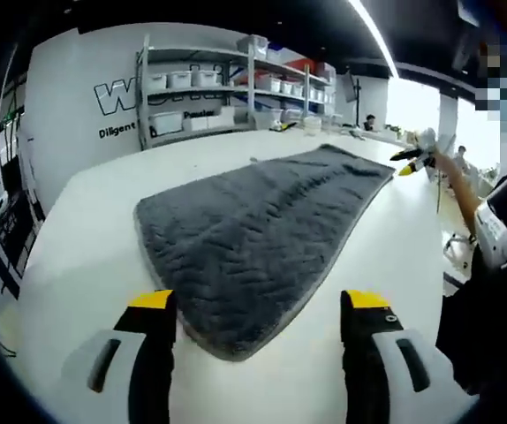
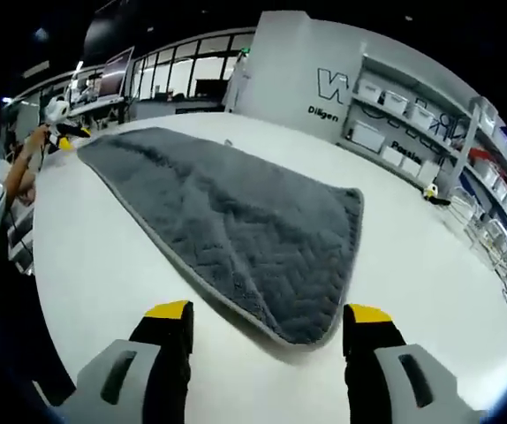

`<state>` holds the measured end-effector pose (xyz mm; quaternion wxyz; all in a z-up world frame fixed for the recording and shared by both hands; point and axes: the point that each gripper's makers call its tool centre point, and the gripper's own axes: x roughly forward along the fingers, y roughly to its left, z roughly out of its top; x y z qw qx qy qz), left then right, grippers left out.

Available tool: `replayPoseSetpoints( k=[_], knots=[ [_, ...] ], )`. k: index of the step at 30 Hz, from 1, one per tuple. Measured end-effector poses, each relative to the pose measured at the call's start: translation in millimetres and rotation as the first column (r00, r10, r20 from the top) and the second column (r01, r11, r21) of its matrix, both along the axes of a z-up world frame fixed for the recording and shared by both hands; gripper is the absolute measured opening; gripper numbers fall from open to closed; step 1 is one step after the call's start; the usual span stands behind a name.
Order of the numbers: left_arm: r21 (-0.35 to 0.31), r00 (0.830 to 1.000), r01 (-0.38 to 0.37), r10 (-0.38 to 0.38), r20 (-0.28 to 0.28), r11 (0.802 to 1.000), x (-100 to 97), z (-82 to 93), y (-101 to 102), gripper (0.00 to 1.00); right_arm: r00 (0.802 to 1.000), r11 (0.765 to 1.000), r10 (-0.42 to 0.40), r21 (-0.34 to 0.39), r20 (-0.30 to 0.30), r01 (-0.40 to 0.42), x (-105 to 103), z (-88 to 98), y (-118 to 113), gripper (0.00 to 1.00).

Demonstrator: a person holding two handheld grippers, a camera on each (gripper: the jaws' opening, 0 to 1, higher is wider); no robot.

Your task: Open the folded towel by lifting each exposed corner and separating the folded layers until the towel lies flat within the target outline without major curled edges

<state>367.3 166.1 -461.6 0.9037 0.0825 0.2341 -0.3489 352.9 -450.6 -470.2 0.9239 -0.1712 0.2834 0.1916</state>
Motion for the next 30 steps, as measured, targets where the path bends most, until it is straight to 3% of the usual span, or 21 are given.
replayPoseSetpoints(
  k=[2, 6, 9, 14, 18, 22, 27, 30],
  knots=[
    [-0.018, 0.999, -0.032, 0.032, 0.005, 0.999, 4.1, 2.2, 0.9, 0.95, 1.000, 1.000, -0.019, 0.025, 0.006, 0.019, 1.8, 2.9, 3.4, 0.82],
    [-0.019, 0.996, -0.090, 0.091, 0.022, 0.996, 11.1, 5.0, 7.9, 0.98, 0.999, 0.996, -0.048, 0.083, 0.022, 0.046, 6.8, 10.8, 8.0, 1.00],
    [-0.026, 0.993, -0.114, 0.115, 0.028, 0.993, 14.3, 6.7, 12.3, 0.99, 0.999, 0.996, -0.047, 0.081, 0.022, 0.045, 8.9, 11.5, 16.5, 0.99],
    [-0.055, 0.996, -0.086, 0.087, 0.013, 0.995, 9.0, 4.2, 1.8, 0.99, 0.999, 0.993, -0.005, 0.116, 0.041, 0.000, 13.5, 17.7, 40.2, 0.99],
    [-0.031, 0.998, -0.068, 0.068, 0.006, 0.997, 5.3, 1.1, -1.4, 0.99, 0.995, 0.993, 0.083, 0.084, 0.063, -0.088, 18.0, 26.9, 75.7, 0.99],
    [-0.037, 0.999, -0.055, 0.055, 0.001, 0.998, 3.6, 1.8, -3.9, 0.99, 0.981, 0.979, 0.164, 0.106, 0.099, -0.174, 24.3, 40.5, 112.7, 0.99],
    [-0.016, 0.999, -0.047, 0.047, 0.007, 0.999, -0.4, 2.6, -8.9, 0.99, 0.954, 0.947, 0.273, 0.143, 0.120, -0.289, 28.8, 53.0, 167.1, 0.98],
    [-0.021, 0.999, -0.044, 0.044, 0.006, 0.999, -1.2, 4.6, -10.8, 0.99, 0.931, 0.920, 0.347, 0.152, 0.116, -0.362, 28.2, 54.3, 198.4, 0.89]
  ],
)
